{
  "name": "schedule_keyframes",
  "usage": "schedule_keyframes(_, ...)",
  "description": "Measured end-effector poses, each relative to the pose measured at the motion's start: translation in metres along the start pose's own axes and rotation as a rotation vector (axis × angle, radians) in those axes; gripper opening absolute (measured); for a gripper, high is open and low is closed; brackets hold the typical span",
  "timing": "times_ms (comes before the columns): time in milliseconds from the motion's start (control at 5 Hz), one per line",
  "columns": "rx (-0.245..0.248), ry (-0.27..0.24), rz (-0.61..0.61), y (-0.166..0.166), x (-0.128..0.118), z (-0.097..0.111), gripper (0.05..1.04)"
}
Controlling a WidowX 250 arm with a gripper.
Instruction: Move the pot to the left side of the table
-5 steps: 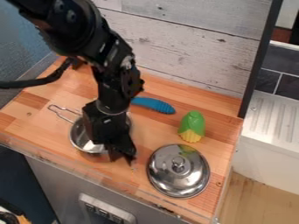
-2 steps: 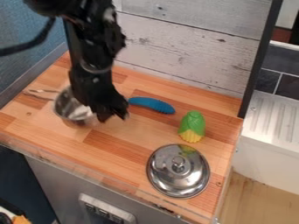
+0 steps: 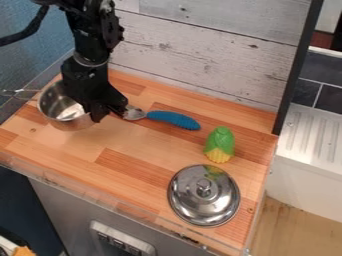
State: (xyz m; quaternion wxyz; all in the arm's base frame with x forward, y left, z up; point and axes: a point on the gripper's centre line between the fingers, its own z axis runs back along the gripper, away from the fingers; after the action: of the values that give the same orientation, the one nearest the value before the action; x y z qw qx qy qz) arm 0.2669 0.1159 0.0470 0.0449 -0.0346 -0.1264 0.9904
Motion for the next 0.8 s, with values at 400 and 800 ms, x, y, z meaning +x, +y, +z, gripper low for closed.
schedule_keyframes(400, -0.062, -0.066, 0.111, -0.035, -0.003, -0.021, 0.079)
schedule_keyframes(800, -0.053, -0.125, 0.179, -0.052, -0.011, -0.046, 0.079)
